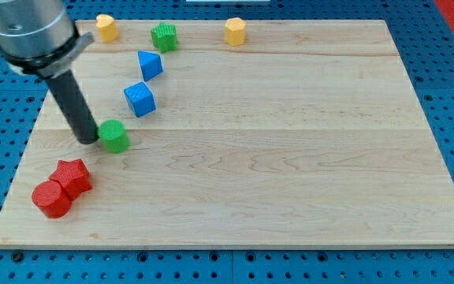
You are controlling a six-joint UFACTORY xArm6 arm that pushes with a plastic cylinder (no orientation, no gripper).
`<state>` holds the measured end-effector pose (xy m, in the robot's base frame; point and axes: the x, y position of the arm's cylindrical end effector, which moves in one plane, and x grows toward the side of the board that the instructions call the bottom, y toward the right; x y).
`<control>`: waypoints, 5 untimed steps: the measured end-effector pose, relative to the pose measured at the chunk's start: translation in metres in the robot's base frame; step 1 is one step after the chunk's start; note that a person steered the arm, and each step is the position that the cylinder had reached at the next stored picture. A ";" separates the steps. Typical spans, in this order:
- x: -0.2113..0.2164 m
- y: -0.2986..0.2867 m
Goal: Separate the red blocks
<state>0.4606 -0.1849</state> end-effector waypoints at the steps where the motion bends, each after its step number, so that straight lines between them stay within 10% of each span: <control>1: 0.004 -0.004; 3: 0.056 -0.089; 5: 0.108 -0.041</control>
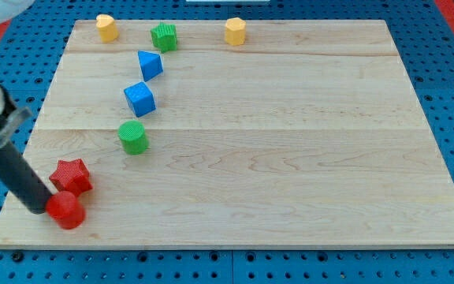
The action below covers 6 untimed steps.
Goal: Separate the red blocks
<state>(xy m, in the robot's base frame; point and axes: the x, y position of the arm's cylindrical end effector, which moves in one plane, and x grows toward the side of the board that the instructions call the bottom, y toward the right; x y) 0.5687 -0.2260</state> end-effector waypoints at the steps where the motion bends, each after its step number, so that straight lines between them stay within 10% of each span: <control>1: 0.005 0.028; 6: 0.043 0.084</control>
